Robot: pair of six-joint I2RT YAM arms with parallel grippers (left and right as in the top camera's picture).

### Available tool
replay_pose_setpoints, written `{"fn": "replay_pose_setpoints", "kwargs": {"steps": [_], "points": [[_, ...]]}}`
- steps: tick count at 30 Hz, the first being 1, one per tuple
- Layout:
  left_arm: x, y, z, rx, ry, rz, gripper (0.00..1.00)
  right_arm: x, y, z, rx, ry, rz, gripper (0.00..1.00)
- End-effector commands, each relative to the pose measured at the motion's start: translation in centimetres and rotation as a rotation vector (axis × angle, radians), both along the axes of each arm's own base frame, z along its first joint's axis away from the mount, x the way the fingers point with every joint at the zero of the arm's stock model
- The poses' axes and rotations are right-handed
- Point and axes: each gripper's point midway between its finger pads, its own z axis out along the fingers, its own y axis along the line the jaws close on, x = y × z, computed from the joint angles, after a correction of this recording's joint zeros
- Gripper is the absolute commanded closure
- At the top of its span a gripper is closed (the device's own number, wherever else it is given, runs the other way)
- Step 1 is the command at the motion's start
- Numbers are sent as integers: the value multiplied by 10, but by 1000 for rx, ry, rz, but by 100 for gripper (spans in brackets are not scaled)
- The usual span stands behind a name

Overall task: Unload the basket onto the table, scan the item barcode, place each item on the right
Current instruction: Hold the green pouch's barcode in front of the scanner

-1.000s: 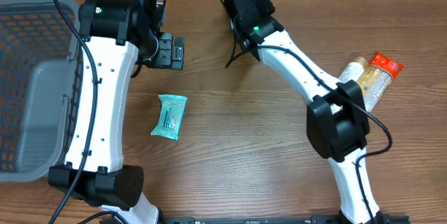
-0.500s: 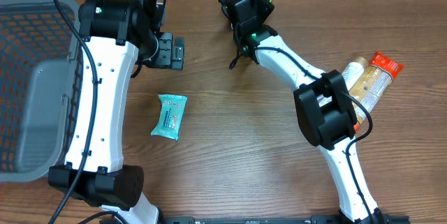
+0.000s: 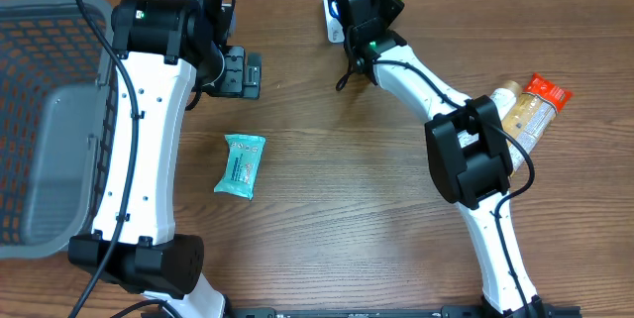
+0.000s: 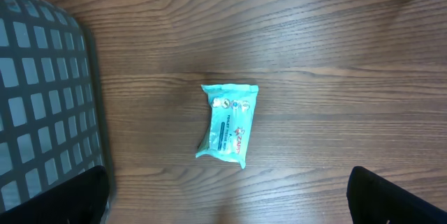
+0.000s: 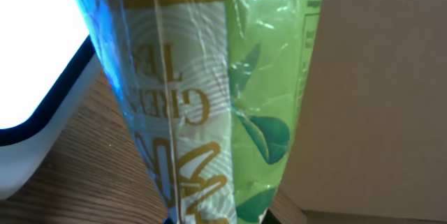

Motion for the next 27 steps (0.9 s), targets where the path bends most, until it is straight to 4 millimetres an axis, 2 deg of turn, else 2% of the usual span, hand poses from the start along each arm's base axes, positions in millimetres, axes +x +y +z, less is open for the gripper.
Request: {"fn": "replay_pose_setpoints", "kwargs": {"steps": [1, 12, 17, 20, 23, 25, 27], "points": [[2, 1, -2, 3, 6, -9, 0, 3, 3, 27, 34, -69, -16, 96], [2, 1, -2, 3, 6, -9, 0, -4, 15, 21, 22, -37, 5, 96], [2, 1, -2, 3, 6, -9, 0, -7, 23, 30, 83, -70, 1, 96], [2, 1, -2, 3, 6, -9, 0, -15, 29, 45, 134, -70, 9, 96], [2, 1, -2, 4, 6, -9, 0, -31, 28, 77, 254, -88, -23, 96], [2, 1, -2, 3, 6, -9, 0, -54, 25, 109, 407, -73, -44, 96], [2, 1, -2, 3, 6, -9, 0, -84, 28, 126, 569, 22, -24, 96]]}}
